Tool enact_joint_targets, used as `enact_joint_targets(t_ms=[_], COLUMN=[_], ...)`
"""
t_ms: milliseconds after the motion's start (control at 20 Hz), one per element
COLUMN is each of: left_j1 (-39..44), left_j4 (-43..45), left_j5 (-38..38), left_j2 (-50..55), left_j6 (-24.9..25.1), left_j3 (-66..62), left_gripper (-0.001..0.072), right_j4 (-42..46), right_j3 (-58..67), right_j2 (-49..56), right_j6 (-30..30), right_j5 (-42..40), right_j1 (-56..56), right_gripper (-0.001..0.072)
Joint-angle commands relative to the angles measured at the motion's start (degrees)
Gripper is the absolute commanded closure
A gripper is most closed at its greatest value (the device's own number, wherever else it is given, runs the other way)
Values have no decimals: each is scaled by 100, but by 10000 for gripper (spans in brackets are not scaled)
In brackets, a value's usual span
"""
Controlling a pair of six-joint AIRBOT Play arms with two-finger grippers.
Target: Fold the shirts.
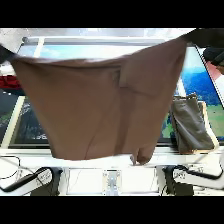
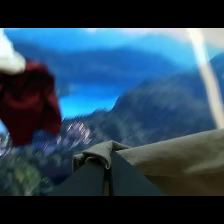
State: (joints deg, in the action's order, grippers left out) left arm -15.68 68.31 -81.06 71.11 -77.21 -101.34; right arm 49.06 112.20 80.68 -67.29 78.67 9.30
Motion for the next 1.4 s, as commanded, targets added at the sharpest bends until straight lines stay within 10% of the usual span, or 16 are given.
enact_joint_targets(t_ms=[0,450,800,1350], left_j1=[684,769,929,964], left_j4=[1738,1718,1716,1655], left_j5=[63,1163,35,883], left_j2=[1364,3156,2981,2004], left_j6=[-295,-896,-892,-896], left_j3=[98,94,328,2811], left_gripper=[700,700,700,699], right_j4=[409,518,1980,2240], right_j3=[-24,-24,-24,-1071], right_j2=[1510,3235,3230,3230], right_j6=[-13,-404,-868,-807], right_j5=[-111,-1954,-737,-372], right_j1=[-444,-501,-494,-721], right_gripper=[700,700,701,700])
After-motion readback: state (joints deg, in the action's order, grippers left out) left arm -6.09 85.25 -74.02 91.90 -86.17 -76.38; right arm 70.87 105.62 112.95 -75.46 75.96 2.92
